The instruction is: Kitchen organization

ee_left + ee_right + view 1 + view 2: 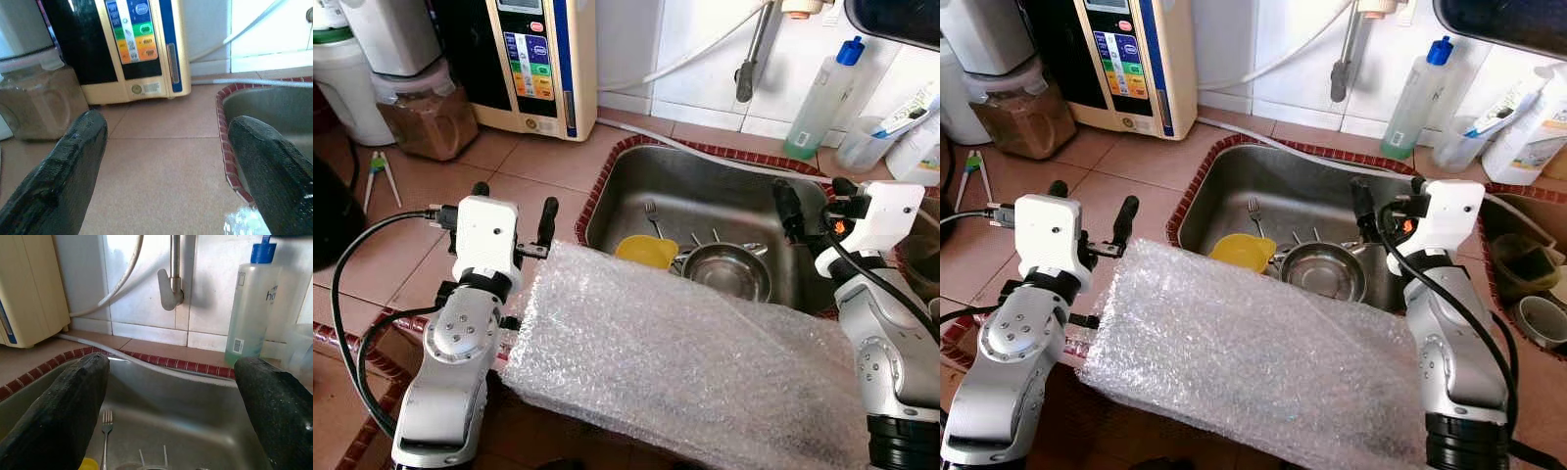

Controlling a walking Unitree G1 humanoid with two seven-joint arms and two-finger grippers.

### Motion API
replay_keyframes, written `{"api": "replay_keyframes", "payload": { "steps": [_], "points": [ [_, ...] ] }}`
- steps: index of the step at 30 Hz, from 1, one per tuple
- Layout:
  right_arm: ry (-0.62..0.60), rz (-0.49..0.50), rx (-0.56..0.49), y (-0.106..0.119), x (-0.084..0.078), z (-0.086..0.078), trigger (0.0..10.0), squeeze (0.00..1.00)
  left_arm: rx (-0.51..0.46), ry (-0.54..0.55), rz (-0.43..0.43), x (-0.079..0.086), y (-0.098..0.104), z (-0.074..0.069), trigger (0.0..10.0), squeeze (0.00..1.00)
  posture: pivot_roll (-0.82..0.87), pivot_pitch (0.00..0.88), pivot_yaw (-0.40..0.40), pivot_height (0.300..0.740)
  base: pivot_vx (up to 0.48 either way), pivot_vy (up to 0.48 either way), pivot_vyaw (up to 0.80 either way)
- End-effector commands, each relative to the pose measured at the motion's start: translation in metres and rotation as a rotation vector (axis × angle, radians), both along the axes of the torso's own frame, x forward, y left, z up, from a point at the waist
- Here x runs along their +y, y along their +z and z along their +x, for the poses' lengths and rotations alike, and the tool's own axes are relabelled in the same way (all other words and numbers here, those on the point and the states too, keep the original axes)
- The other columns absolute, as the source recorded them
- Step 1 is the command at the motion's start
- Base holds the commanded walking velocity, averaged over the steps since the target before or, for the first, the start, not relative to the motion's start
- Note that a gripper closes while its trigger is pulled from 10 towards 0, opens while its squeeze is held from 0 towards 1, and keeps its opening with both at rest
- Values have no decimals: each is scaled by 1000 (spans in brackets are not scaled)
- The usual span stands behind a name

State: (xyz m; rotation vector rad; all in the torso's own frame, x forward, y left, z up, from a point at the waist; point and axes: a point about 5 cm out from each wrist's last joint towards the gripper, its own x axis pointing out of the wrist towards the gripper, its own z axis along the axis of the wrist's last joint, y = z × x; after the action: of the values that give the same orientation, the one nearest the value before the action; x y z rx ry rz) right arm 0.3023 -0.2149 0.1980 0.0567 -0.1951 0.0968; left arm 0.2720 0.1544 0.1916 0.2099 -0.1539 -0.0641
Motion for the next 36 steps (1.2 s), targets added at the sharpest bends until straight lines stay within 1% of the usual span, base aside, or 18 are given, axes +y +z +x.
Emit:
{"api": "replay_keyframes", "payload": {
  "steps": [1, 18, 27, 36],
  "points": [
    [-14, 1, -3, 3, -4, 0, 10000, 0, 21, -7, 3, -1, -4, 0, 10000, 0, -6, 103, 2, 740, -255, 0, 0],
    [-12, 10, -2, 2, -2, 0, 10000, 0, 41, -11, -2, -2, -9, 0, 10000, 0, -6, 99, 5, 740, -265, 0, 0],
    [-19, 14, -7, 3, -2, 2, 10000, 0, 45, -15, -5, -2, -10, 3, 10000, 0, -4, 87, 13, 740, -265, 0, 0],
    [-20, 23, -10, 1, 1, 5, 10000, 0, 50, -18, -15, -3, -11, 8, 10000, 0, -3, 56, 17, 740, -266, 0, 0]
  ]
}}
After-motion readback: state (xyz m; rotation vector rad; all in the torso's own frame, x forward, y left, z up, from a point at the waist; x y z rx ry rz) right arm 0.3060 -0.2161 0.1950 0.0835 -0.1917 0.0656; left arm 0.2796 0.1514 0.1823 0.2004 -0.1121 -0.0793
